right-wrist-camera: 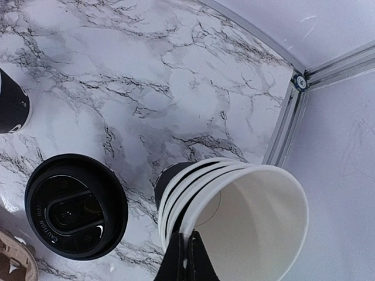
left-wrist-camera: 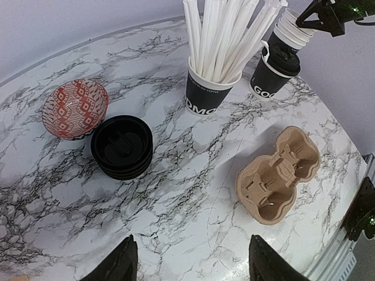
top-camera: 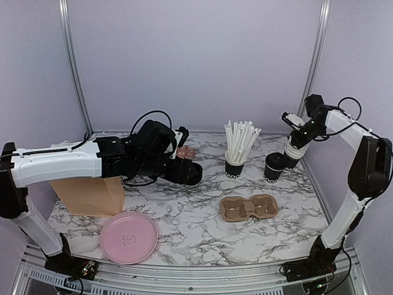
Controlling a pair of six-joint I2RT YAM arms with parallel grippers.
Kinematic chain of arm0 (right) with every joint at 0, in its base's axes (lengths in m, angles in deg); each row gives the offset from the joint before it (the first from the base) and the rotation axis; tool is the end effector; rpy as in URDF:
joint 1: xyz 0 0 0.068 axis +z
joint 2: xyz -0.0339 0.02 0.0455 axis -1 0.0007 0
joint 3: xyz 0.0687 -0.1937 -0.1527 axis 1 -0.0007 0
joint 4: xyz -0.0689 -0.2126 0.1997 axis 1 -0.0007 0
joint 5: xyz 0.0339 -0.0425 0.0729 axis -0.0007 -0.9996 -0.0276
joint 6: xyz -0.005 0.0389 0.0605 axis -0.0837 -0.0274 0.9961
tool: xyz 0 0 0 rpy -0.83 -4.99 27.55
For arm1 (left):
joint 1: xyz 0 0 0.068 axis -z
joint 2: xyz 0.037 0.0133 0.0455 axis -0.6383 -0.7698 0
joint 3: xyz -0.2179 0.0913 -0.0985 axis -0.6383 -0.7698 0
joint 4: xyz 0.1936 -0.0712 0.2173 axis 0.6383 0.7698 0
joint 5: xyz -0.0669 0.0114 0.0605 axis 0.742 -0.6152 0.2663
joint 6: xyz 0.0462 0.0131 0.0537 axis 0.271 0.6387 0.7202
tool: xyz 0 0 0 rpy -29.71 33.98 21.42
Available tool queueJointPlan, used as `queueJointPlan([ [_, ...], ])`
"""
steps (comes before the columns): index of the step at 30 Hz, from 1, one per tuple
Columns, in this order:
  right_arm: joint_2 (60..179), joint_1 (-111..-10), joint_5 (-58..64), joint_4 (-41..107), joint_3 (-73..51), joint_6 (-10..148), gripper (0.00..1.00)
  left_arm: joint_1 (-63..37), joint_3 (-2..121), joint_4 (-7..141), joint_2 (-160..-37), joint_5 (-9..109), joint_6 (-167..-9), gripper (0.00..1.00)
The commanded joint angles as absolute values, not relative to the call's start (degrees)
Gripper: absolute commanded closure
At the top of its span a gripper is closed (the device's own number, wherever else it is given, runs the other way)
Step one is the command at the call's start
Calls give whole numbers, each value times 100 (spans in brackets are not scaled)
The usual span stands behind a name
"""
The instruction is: Pack the takeout coffee
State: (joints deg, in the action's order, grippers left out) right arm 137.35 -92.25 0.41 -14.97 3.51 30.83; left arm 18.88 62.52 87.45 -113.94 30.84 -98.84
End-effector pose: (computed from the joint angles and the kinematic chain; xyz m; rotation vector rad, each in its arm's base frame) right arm 0.4223 -0.0115 0.2598 -0.6815 2.4748 -0.1078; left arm 0.2304 -0.3554 0.2706 0.5738 2.1319 -0.6132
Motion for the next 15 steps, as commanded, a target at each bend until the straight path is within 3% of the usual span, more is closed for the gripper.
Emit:
queueJointPlan([
  [1,13547,-9260,60,-1513,684,3043,100,1852,6433,8806,-11540,3215,-9723,35],
  [15,13665,-9298,-209,-1842,1088,2929,100,1852,6394,8835,-11446,3208,-9760,36],
])
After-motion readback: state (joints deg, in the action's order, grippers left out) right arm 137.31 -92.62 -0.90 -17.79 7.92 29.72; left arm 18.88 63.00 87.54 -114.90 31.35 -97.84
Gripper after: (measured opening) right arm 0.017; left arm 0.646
